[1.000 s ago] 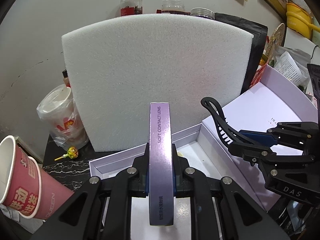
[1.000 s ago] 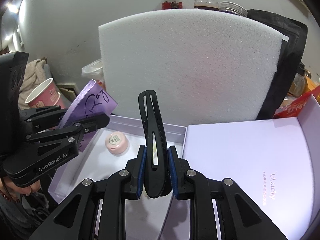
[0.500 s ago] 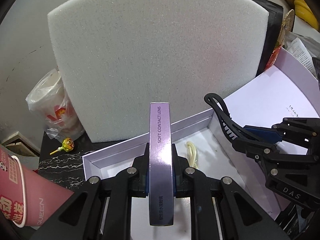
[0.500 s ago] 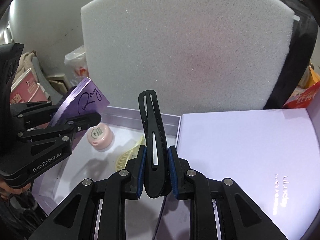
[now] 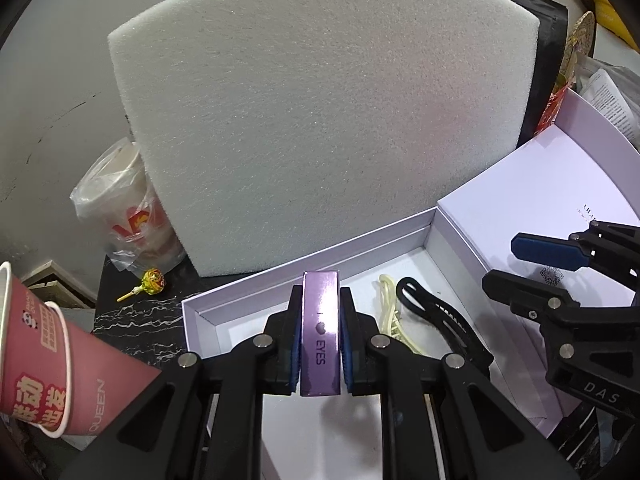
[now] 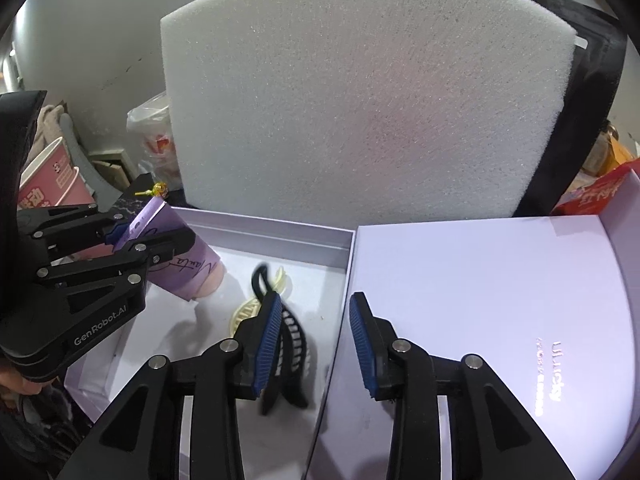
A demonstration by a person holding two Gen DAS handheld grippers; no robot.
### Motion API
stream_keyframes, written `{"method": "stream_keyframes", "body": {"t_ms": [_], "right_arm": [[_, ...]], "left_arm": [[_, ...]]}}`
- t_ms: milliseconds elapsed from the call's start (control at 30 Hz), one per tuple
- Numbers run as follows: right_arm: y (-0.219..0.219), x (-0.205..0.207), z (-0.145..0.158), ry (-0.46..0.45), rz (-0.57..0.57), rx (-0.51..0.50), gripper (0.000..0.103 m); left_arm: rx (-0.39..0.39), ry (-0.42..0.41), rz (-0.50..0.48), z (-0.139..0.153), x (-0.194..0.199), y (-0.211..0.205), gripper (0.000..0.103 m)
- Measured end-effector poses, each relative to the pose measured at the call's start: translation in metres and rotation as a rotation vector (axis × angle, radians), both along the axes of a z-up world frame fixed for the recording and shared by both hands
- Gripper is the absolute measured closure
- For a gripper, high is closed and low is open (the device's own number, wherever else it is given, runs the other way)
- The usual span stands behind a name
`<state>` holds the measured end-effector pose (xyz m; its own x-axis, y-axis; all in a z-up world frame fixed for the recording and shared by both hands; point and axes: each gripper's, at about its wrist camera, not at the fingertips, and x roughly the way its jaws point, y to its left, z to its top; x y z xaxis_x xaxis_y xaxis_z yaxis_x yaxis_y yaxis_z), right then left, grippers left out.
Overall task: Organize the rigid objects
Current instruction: 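Lower both items onto the box floor and open both tools, then withdraw both tools from the box back over the table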
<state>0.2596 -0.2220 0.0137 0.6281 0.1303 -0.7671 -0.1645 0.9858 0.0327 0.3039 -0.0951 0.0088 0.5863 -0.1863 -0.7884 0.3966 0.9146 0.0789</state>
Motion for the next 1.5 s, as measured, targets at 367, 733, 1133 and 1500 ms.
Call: {"method": "stream_keyframes", "body": {"t_ms": [367,733,1133,1500], "right_arm": [[-0.001,-0.023,0.020,-0.041,-0.005,0.006,0.065],[0.001,-0.062,0.045,-0.097,-0.001,0.003,0.065],[0.009,-0.110,0.067,-0.157,0.019,0.010,0.062],[0.018,-0.158,0.067,-0.173,0.036,0.035,0.057]], "left_arm": [[-0.019,-0.056,0.017,0.030,-0.026,0.008,0.088],[-0.046,-0.111,0.029,0.062,-0.064,0.022,0.088],[-0.064,-0.179,0.041,0.091,-0.118,0.036,0.087],[-0.084,-0.188,0.053,0.091,-0.167,0.048,0.087]]}}
